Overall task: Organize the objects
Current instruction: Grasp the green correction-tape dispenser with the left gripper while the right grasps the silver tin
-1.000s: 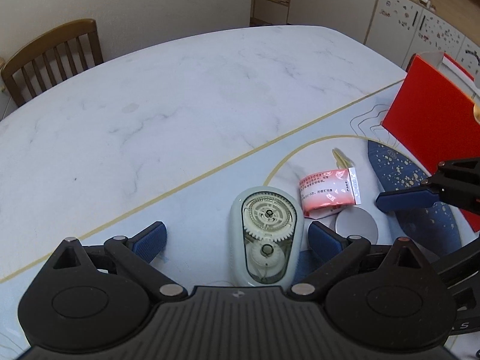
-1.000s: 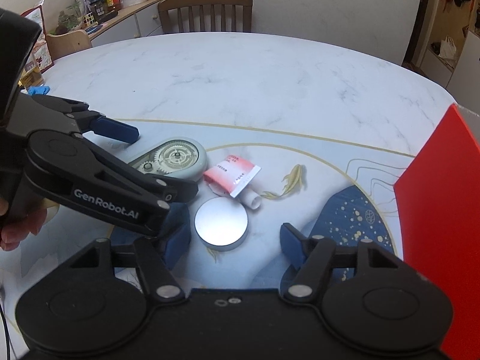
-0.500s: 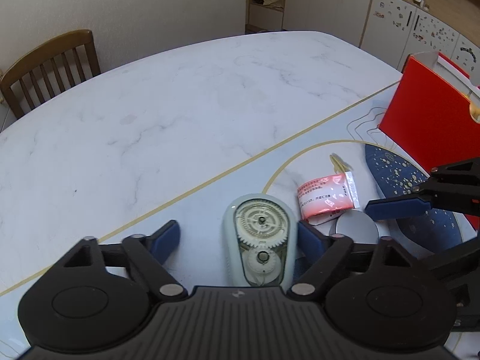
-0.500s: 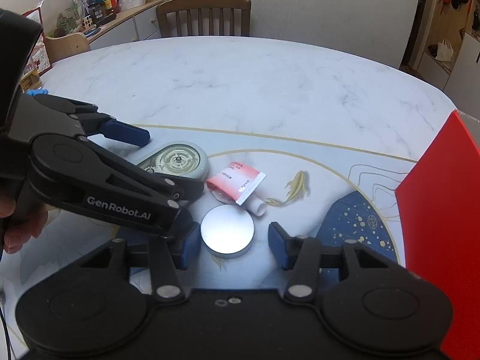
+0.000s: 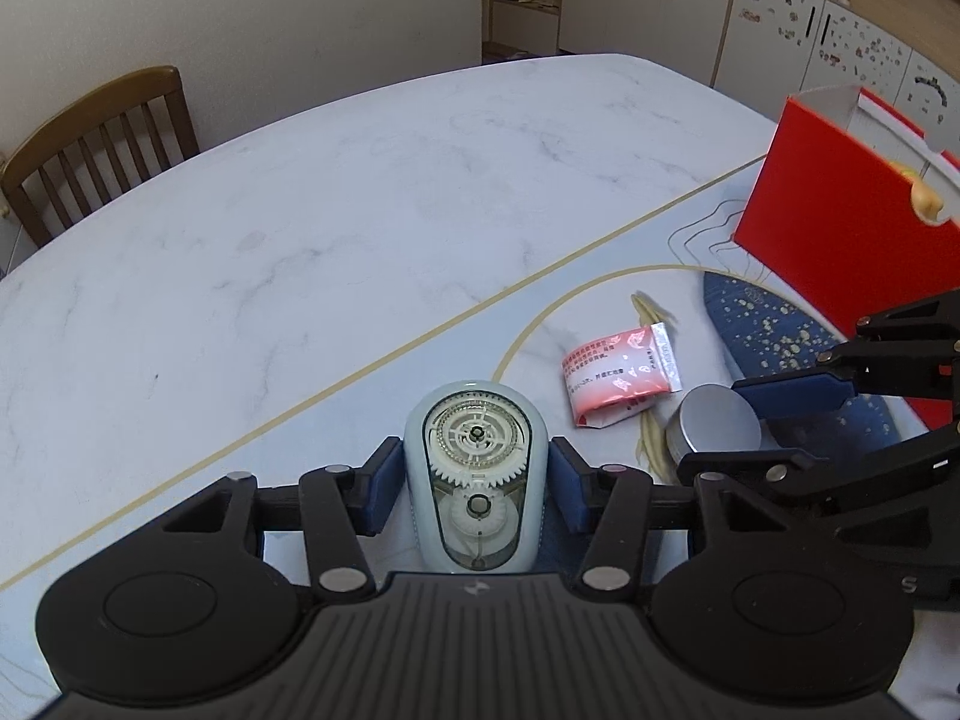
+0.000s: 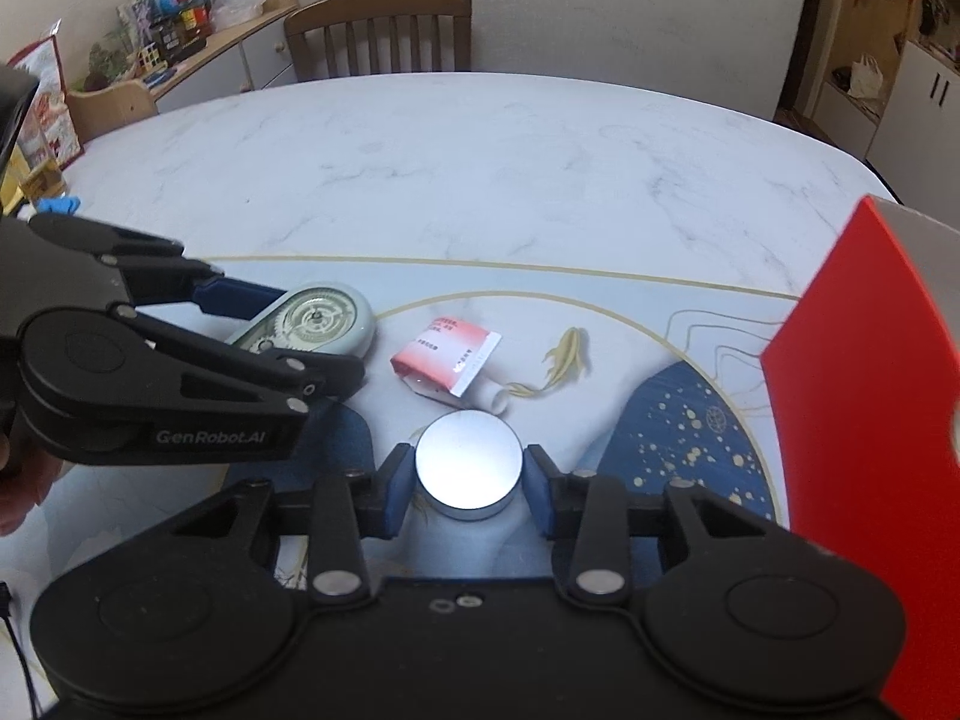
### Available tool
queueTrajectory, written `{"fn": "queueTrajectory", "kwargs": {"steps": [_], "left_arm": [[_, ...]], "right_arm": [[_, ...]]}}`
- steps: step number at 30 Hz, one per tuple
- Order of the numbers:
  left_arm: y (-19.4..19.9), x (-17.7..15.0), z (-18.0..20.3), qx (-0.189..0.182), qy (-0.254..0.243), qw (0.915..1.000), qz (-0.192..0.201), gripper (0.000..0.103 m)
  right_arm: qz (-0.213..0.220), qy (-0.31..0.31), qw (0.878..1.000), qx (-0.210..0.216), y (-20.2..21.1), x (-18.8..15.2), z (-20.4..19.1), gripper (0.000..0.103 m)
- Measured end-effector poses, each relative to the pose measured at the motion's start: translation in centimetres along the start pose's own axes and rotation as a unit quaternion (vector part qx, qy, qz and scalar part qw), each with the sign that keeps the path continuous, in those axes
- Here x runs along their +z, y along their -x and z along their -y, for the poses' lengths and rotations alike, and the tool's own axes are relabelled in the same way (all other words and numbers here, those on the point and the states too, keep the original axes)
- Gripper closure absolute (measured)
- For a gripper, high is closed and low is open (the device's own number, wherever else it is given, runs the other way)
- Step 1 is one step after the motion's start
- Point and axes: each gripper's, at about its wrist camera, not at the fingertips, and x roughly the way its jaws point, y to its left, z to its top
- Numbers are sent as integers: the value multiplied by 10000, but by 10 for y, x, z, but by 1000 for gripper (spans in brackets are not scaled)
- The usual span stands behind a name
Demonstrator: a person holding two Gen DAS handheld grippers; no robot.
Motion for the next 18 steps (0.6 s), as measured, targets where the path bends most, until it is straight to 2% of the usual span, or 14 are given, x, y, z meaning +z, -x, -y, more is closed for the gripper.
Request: {"fn": "queueTrajectory", "kwargs": {"steps": [18], "left_arm": [[66, -6, 15, -114, 290, 9994, 123, 52]], "right_arm": [[367, -106, 9989, 260, 77, -9, 12, 65]]}}
